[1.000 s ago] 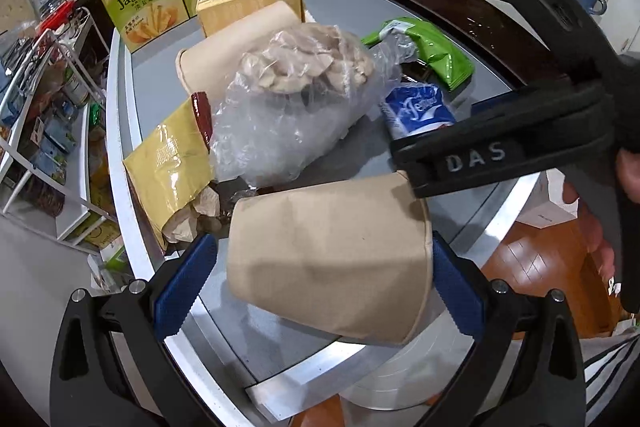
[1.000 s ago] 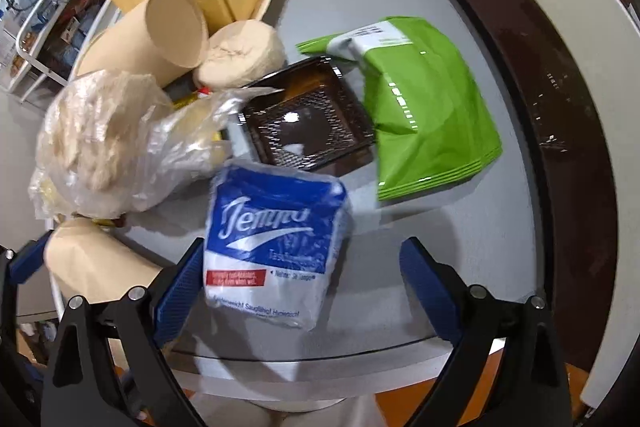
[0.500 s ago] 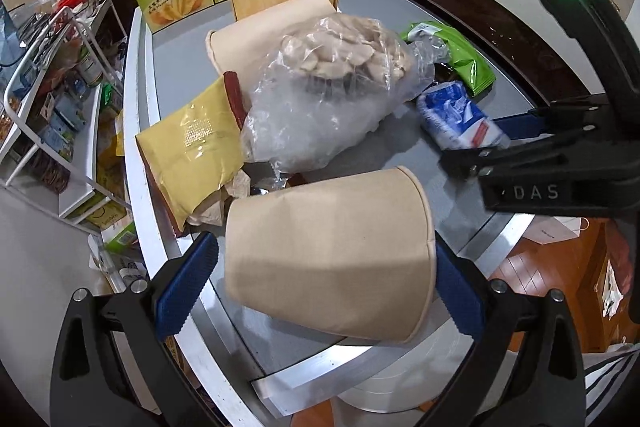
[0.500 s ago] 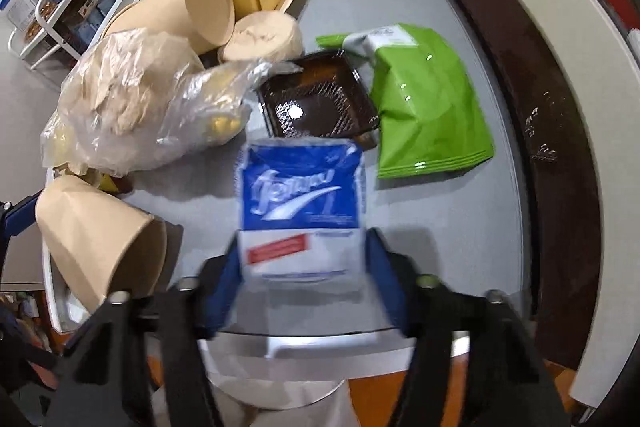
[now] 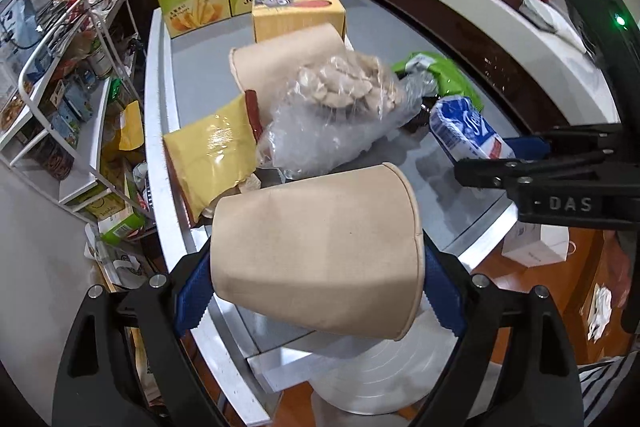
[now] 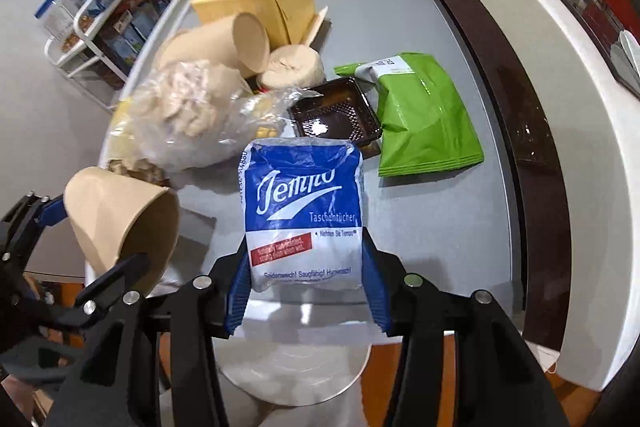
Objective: Collect trash
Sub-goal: 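Carry the paper cup and tissue pack down over the white bin with both tools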
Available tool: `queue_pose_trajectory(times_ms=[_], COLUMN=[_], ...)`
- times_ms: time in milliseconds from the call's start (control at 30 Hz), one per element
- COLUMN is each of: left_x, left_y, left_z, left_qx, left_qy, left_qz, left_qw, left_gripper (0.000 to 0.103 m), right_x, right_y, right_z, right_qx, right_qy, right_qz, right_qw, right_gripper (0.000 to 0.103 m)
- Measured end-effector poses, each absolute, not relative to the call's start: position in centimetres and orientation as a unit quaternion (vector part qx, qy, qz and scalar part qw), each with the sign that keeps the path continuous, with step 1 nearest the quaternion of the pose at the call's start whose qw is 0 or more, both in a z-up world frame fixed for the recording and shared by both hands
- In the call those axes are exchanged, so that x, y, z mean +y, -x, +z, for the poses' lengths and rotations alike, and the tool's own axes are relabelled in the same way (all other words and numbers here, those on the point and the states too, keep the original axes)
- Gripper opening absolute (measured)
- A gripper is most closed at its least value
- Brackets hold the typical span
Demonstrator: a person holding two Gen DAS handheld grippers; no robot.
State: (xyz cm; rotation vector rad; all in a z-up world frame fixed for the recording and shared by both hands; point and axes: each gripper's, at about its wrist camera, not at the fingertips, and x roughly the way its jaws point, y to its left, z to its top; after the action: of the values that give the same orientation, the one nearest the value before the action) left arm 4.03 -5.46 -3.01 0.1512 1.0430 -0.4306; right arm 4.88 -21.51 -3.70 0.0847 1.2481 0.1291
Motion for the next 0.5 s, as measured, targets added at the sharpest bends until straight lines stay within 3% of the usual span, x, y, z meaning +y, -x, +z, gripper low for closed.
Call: queue_pose_trajectory(times_ms=[500], left_x=[-5.7], left_y=[1.1], left_z=[-0.3], left_qx=[0.482], left_qy=[-0.07], left_qz=[-0.156], left_qw=[0.86], left_gripper=[0.09], right_x=[-22.6], right_y=[0.4], right_z=[0.5], right_qx=[0.572], right_qy=[-0.041], right_qz=[0.137], right_qw=[0.807], right_gripper=[0.047])
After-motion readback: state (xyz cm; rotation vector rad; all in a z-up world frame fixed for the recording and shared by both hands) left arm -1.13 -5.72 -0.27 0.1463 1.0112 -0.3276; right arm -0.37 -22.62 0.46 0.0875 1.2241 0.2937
